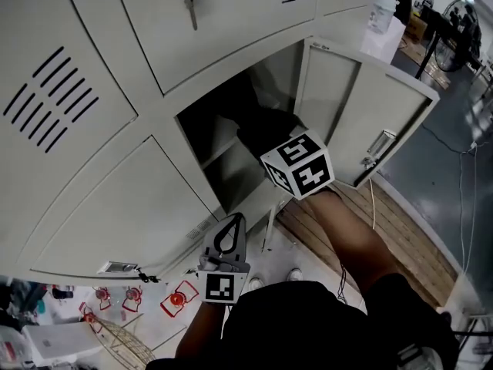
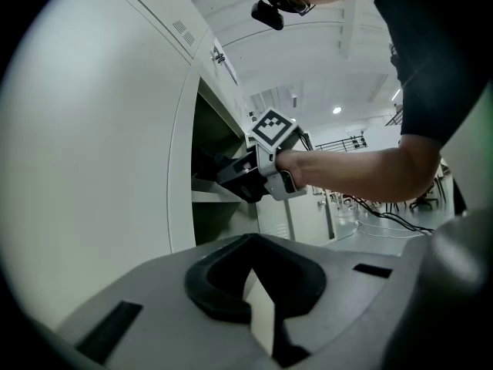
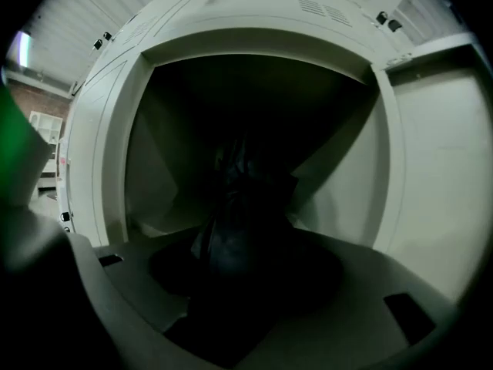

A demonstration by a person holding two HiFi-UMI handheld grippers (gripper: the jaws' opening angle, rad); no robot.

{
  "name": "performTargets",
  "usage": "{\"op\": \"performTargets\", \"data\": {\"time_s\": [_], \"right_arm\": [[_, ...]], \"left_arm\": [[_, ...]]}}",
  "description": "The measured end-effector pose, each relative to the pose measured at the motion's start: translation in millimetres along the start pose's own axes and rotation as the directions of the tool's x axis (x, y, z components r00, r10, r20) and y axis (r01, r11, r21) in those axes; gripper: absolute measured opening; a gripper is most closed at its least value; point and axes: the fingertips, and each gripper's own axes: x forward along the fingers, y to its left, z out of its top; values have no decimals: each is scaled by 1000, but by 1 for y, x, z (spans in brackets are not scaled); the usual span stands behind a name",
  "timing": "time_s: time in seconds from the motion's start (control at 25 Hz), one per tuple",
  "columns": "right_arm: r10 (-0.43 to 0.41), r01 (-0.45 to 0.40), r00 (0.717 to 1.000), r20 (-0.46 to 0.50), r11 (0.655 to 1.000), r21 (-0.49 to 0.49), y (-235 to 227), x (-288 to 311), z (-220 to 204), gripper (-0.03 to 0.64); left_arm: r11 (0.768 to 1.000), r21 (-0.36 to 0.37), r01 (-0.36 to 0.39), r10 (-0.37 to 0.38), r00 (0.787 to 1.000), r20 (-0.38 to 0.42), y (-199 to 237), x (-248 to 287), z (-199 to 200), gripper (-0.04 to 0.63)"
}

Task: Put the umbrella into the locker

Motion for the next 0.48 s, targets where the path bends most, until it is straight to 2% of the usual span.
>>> {"op": "performTargets", "data": {"time_s": [0.2,0.48], "right_arm": [[18,-22,999,-50,996,-87,2,27,20,232],[24,-62,979,-205,982,-181,1,64,15,232]], "left_arm": [[1000,-10,-7,7,1000,6,0,0,-1,-2],[1000,-16,11,-11,1000,21,-6,0,3,-2]]}}
